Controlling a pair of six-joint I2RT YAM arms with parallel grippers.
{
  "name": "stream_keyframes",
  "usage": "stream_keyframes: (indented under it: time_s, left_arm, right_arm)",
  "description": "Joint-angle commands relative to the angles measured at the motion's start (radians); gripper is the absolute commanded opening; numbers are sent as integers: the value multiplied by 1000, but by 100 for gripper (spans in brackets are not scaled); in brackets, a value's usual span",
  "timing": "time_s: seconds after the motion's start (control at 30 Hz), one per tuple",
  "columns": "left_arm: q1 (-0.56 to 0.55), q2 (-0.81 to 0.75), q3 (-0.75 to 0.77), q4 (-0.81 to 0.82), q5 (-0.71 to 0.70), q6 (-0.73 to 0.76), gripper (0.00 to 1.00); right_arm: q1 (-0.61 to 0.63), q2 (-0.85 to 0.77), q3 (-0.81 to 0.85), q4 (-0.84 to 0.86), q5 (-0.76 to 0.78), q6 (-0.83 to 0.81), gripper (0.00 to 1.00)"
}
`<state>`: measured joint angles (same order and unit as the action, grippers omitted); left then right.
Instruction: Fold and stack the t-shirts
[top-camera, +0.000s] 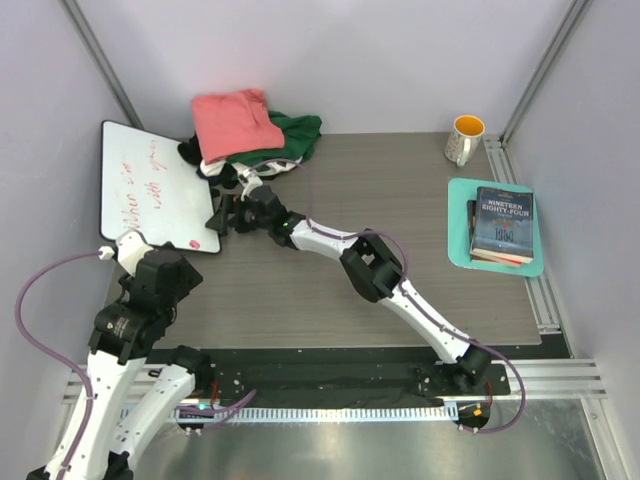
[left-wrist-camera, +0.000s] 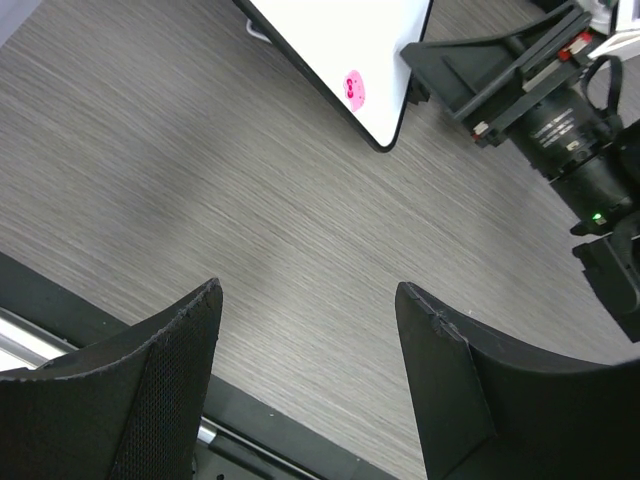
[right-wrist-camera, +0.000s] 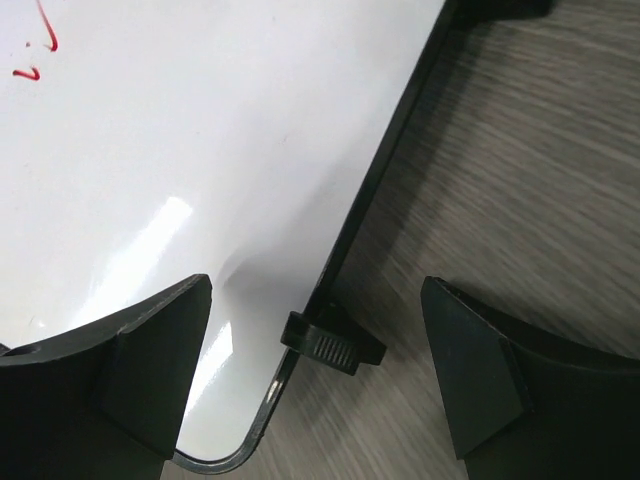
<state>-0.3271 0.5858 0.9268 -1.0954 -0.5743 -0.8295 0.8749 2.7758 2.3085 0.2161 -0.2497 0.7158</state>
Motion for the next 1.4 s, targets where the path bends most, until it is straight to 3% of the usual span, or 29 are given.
stream_keyframes:
  time_s: [0.0, 0.2, 0.3, 0.33, 0.4, 0.43, 0.5, 0.53, 0.77, 1.0, 1.37]
  left_arm:
    - [-4, -18, -3, 32, -6, 6, 71]
    - [-3, -24, -6, 35, -2, 7, 71]
    - [-3, -24, -9, 42, 1, 10, 71]
    - [-3, -23, -9, 43, 1, 10, 71]
    - [-3, -23, -11, 45, 2, 12, 71]
    - [-3, -23, -9, 46, 5, 13, 71]
    - [-3, -26, -11, 49, 5, 15, 71]
    - [-4, -26, -13, 49, 7, 15, 71]
    - [-3, -44, -16, 54, 4, 15, 71]
    - [-3, -63, -14, 55, 1, 13, 71]
    - [-3, -84, -10, 65, 19, 30, 71]
  right_arm:
    - [19, 27, 14, -43, -31, 11, 90]
    - [21, -41, -124, 8, -22, 7, 68]
    - [19, -96, -234, 64, -17, 22, 46]
    - [21, -119, -280, 75, -14, 22, 30]
    - [26, -139, -316, 89, -2, 17, 20]
    - [33, -153, -336, 86, 9, 8, 10]
    - [38, -165, -357, 78, 15, -13, 8]
    - [42, -170, -362, 77, 23, -18, 1]
    - [65, -234, -429, 49, 39, -59, 1]
    - [99, -409, -719, 110, 127, -58, 1]
    - [160, -541, -1001, 175, 67, 31, 1]
